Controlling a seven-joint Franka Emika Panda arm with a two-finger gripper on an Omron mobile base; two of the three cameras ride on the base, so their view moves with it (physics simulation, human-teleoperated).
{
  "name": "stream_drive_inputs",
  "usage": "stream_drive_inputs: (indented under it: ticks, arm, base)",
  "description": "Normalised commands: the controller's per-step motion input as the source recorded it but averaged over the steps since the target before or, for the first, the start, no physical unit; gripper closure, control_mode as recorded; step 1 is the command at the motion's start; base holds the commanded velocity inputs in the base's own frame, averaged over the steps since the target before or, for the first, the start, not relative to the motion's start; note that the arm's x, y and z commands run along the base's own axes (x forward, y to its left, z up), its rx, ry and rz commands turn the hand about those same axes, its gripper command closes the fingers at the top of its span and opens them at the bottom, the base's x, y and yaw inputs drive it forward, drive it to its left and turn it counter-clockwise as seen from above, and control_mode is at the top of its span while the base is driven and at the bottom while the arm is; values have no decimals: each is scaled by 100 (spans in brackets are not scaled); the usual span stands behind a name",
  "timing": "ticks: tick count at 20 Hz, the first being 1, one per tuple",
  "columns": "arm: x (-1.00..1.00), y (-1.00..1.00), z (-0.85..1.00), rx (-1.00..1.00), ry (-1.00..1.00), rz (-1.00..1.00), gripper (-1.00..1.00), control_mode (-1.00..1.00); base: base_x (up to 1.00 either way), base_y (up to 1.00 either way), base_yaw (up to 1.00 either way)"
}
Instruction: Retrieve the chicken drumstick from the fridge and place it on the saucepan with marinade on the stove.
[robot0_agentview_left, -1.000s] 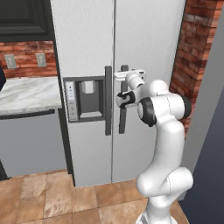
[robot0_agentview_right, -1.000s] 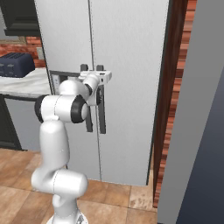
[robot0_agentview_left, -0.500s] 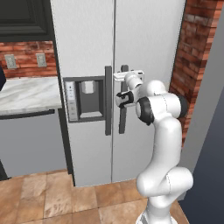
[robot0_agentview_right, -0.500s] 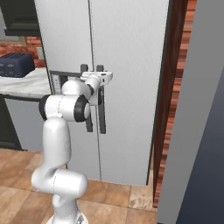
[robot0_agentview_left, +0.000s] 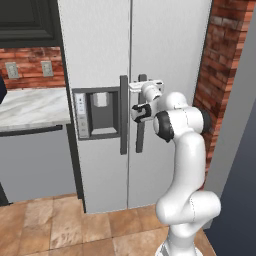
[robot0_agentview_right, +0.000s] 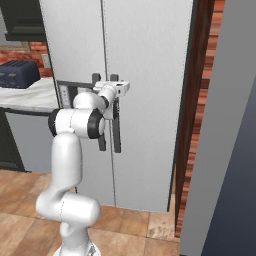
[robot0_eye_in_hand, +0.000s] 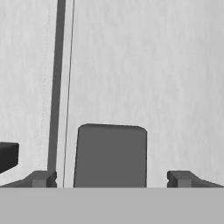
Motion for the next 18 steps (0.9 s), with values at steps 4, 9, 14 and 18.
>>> stream_drive_inputs:
  ticks: [4, 9, 14, 18]
  arm:
    - [32, 0, -17, 0, -4, 0, -100, -100]
    - [22, 0, -14, 0, -4, 0, -100, -100]
    - [0, 0, 0, 0, 0, 0, 100, -100]
    - [0, 0, 0, 0, 0, 0, 100, -100]
  base:
    - [0, 0, 0]
    - [0, 0, 0]
    - [0, 0, 0]
    - [0, 0, 0]
